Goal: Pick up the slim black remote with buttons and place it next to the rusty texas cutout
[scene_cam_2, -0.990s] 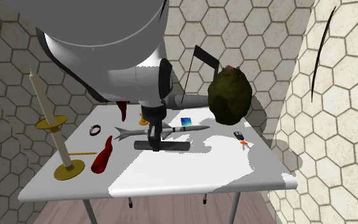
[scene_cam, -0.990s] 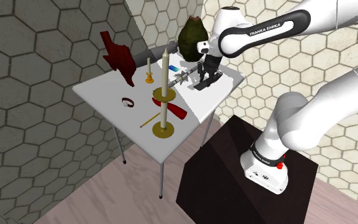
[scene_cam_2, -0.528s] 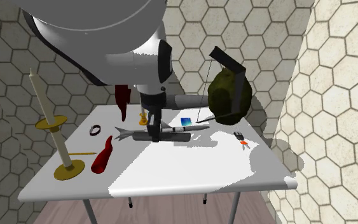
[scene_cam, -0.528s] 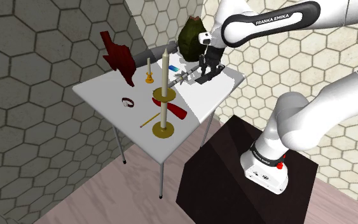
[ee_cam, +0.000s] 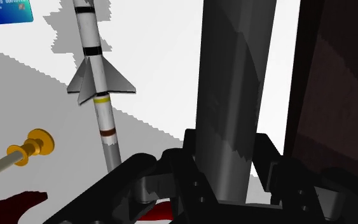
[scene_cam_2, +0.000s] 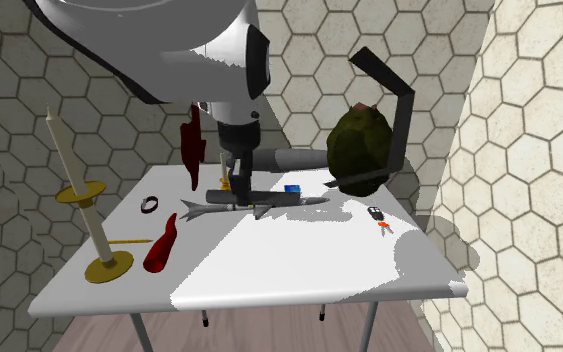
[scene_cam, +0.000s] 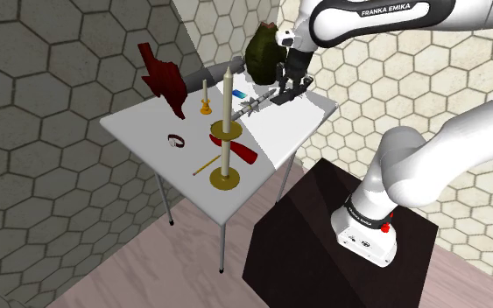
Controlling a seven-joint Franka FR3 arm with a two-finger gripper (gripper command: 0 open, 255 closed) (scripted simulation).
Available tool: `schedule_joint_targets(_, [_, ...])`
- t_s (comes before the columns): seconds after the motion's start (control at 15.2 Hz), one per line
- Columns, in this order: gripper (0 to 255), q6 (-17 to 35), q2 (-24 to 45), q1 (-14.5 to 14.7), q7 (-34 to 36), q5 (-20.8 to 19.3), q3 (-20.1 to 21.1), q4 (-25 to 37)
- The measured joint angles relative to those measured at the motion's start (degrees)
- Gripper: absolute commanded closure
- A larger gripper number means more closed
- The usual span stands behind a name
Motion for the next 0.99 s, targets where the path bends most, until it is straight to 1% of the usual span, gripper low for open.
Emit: schedule_joint_targets(0.99, [255,-11.7,-0.9,0.6,-0.2,1.5,2.2,10.7])
